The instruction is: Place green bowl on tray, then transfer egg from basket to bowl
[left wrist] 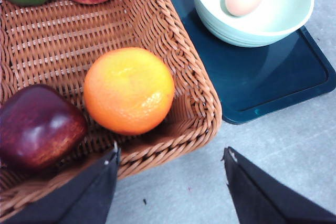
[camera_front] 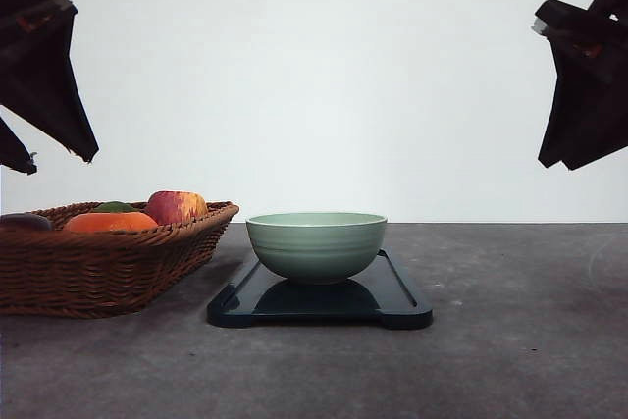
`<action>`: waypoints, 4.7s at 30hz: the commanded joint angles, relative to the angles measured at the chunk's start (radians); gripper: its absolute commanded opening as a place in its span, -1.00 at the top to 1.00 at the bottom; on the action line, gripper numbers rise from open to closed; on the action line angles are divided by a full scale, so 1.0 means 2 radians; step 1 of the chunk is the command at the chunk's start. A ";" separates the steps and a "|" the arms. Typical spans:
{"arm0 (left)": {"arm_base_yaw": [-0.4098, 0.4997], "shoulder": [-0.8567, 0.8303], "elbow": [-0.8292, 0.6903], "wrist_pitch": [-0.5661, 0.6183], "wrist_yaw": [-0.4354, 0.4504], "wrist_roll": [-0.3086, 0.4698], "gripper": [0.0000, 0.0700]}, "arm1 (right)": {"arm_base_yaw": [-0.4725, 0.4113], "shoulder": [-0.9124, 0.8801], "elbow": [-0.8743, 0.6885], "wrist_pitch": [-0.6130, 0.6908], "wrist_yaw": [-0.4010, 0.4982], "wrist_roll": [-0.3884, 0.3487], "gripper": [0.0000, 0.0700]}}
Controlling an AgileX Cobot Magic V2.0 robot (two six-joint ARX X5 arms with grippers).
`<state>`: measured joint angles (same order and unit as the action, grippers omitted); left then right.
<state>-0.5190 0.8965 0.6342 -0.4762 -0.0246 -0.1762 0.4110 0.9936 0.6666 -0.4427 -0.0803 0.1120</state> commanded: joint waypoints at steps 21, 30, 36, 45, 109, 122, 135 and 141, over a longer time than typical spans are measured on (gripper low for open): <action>-0.003 0.003 0.004 0.000 -0.001 -0.006 1.00 | 0.002 0.002 0.003 0.026 0.001 0.005 0.98; 0.054 -0.051 -0.009 0.022 -0.012 0.030 1.00 | 0.002 0.002 0.003 0.029 0.001 0.005 0.98; 0.145 -0.156 -0.095 0.112 -0.013 0.032 1.00 | 0.002 0.002 0.003 0.029 0.001 0.005 0.98; 0.215 -0.339 -0.238 0.171 -0.024 0.032 1.00 | 0.002 0.002 0.003 0.029 0.001 0.005 0.98; 0.237 -0.447 -0.310 0.168 -0.029 0.045 1.00 | -0.159 -0.459 -0.319 0.229 0.028 -0.083 0.98; 0.237 -0.447 -0.310 0.168 -0.029 0.045 1.00 | -0.158 -0.495 -0.327 0.207 0.027 -0.072 0.98; 0.237 -0.447 -0.310 0.168 -0.029 0.045 1.00 | -0.158 -0.495 -0.327 0.207 0.027 -0.072 0.98; 0.237 -0.447 -0.310 0.168 -0.029 0.045 1.00 | -0.158 -0.495 -0.327 0.207 0.027 -0.072 0.98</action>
<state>-0.0467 0.0036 0.0326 -0.1528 -0.0799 -0.0963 0.0925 0.0025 0.0162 -0.0399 -0.0257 -0.0444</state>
